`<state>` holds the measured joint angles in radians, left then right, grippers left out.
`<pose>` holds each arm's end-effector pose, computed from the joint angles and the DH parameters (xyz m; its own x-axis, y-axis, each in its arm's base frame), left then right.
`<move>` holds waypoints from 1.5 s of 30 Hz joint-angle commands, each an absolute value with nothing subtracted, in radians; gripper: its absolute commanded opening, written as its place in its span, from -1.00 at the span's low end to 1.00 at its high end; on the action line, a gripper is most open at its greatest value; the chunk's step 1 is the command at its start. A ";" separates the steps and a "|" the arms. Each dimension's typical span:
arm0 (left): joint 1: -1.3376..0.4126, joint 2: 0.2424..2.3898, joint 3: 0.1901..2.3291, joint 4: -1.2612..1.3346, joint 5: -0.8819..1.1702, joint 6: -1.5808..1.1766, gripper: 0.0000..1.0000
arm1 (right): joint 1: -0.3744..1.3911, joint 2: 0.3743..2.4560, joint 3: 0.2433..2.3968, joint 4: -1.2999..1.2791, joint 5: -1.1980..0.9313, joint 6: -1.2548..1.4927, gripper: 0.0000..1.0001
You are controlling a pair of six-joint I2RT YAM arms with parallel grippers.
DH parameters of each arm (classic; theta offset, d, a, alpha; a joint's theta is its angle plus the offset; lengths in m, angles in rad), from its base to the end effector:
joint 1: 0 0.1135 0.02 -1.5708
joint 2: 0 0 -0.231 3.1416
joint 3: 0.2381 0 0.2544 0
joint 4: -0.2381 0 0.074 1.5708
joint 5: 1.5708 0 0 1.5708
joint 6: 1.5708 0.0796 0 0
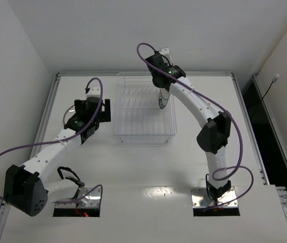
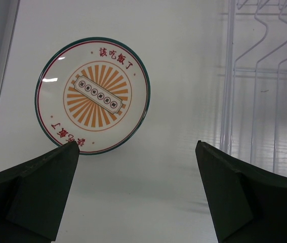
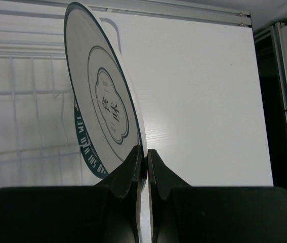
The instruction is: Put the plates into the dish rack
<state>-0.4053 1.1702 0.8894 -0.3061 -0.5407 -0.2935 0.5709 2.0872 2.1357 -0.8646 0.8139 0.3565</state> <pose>0.2942 -0.0816 0.2366 -0.4710 -0.0678 -0.8795 -0.2007 0.9791 0.0320 0.4236 0.2032 0.2926 -0.5577 -0.0733 -0.8268 0.2589 0.9310 -0.2572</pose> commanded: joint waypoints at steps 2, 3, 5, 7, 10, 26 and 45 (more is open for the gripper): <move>-0.413 1.169 0.923 -0.288 -0.555 -0.301 1.00 | 0.568 2.144 2.132 -0.802 0.785 0.371 -1.00; -0.413 1.169 0.923 -0.288 -0.555 -0.301 1.00 | 0.568 2.161 2.150 -0.802 0.772 0.382 -1.00; -0.413 1.169 0.923 -0.288 -0.555 -0.301 1.00 | 0.568 2.201 2.200 -0.840 0.772 0.394 -1.00; -0.413 1.178 0.923 -0.288 -0.555 -0.301 1.00 | 0.568 2.252 2.223 -0.850 0.758 0.410 -1.00; -0.413 1.178 0.923 -0.288 -0.565 -0.301 1.00 | 0.568 2.272 2.207 -0.862 0.707 0.449 -1.00; -0.390 1.197 0.923 -0.330 -0.710 -0.383 1.00 | 0.568 1.984 2.149 -0.881 0.434 0.462 -0.26; 0.269 1.387 0.845 -0.295 -0.080 -0.710 1.00 | 0.568 1.310 1.407 -0.758 0.186 0.459 -0.18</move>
